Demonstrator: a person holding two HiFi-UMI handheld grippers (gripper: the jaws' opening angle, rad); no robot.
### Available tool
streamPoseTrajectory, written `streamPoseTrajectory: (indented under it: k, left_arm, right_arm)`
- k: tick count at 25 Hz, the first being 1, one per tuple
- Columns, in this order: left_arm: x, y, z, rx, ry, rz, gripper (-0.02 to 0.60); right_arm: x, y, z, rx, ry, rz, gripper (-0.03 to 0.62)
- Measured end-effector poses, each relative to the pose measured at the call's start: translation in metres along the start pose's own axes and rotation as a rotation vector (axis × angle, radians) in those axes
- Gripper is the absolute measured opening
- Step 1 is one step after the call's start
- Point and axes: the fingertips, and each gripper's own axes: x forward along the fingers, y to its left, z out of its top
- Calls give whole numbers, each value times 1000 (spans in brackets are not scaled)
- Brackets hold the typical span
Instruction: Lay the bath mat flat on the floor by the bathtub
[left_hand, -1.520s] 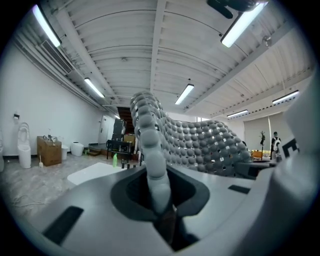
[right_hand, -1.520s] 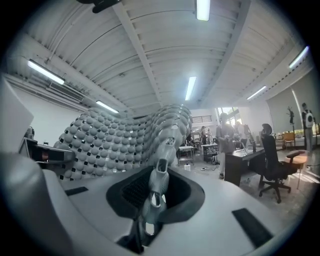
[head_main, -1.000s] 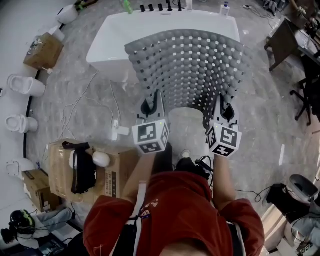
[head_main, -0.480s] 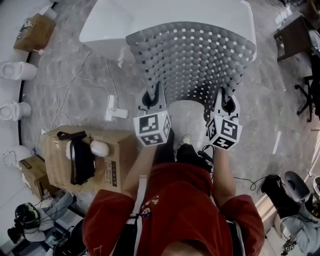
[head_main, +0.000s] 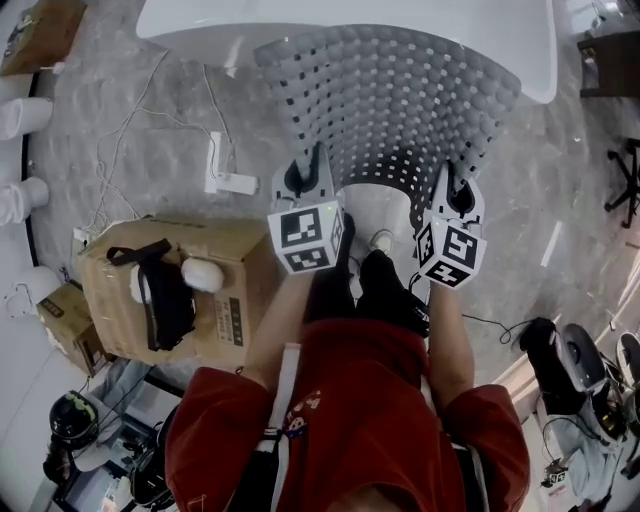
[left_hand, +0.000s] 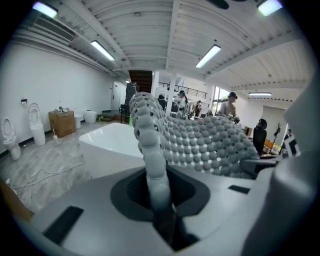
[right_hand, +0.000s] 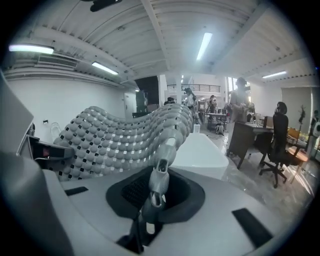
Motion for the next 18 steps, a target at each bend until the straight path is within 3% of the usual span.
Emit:
streamPoseTrajectory:
  k: [14, 18]
  left_arm:
    - [105, 75, -140, 1, 228, -11, 58]
    - [138, 94, -184, 8, 258, -4, 60]
  right_arm:
    - [104, 43, -151, 77, 263, -8, 55]
    - [137, 51, -203, 104, 305, -3, 55]
